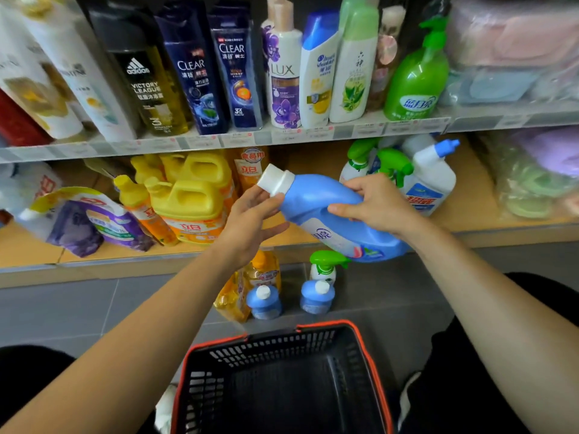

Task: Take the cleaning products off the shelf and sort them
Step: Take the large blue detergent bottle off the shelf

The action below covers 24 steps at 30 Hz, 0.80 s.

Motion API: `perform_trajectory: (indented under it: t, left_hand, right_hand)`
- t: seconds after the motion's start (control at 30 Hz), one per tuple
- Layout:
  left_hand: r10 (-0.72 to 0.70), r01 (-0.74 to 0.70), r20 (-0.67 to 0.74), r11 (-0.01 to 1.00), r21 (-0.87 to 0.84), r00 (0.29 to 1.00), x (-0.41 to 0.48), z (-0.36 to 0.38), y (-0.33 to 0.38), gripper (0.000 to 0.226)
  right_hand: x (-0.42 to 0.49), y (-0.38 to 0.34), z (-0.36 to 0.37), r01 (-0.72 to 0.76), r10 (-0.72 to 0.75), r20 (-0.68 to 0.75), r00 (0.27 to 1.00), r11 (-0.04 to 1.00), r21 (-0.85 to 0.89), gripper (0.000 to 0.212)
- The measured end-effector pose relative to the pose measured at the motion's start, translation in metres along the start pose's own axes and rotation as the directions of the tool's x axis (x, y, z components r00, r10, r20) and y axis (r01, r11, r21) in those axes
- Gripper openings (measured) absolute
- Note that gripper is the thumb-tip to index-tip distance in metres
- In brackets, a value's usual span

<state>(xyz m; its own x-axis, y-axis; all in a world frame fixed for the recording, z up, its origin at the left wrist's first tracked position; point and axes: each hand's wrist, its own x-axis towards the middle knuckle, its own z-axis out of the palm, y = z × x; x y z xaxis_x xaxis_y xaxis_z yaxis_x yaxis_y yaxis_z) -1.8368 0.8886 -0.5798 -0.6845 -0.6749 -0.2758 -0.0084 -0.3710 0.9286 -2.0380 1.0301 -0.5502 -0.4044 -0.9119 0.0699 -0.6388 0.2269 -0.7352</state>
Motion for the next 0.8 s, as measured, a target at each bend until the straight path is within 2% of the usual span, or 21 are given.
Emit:
perform_trajectory:
  t: [0.13,0.27,0.4,0.47,0.53,0.57,0.67,0.73,0.8]
  left_hand:
    - [0.054,-0.053,0.042,0.998,-0.021,0.998,0.012,-0.006,-0.004,0.061]
    - [0.094,-0.104,0.102,0.990,0.097,0.990,0.020,-0.008,-0.001,0.080]
    - [0.125,-0.189,0.232,0.941,0.280,0.965,0.034,-0.009,0.009,0.077]
    - [0.173,-0.252,0.225,0.884,0.394,0.959,0.037,-0.010,0.013,0.066]
    - [0.298,-0.330,0.148,0.772,0.543,0.943,0.036,-0.020,0.012,0.055]
    - [0.375,-0.353,0.109,0.679,0.644,0.920,0.035,-0.029,0.012,0.050]
    - [0.565,-0.274,0.081,0.265,0.924,0.821,0.026,-0.065,0.008,0.038]
    - [0.642,-0.215,0.111,0.086,0.973,0.759,0.020,-0.085,0.004,0.036]
    - [0.692,-0.150,0.137,-0.042,0.988,0.709,0.018,-0.099,0.002,0.041]
  right_hand:
    - [0.016,0.030,0.005,0.015,-0.017,0.050,0.999,1.000,0.024,0.023]
    - [0.030,0.062,0.022,-0.061,0.060,0.050,0.997,0.998,0.027,0.024]
    - [0.037,0.092,0.045,-0.149,0.152,-0.020,0.988,0.984,0.098,0.021]
    - [0.036,0.103,0.058,-0.198,0.211,-0.053,0.976,0.962,0.187,0.020]
    - [0.039,0.111,0.070,-0.222,0.262,-0.131,0.956,0.939,0.262,0.023]
    - [0.042,0.114,0.075,-0.229,0.283,-0.167,0.945,0.931,0.283,0.024]
    - [0.050,0.115,0.092,-0.235,0.319,-0.264,0.910,0.922,0.307,0.022]
    - [0.058,0.112,0.104,-0.245,0.362,-0.317,0.877,0.903,0.353,0.024]
    - [0.068,0.107,0.113,-0.257,0.405,-0.362,0.840,0.883,0.392,0.030]
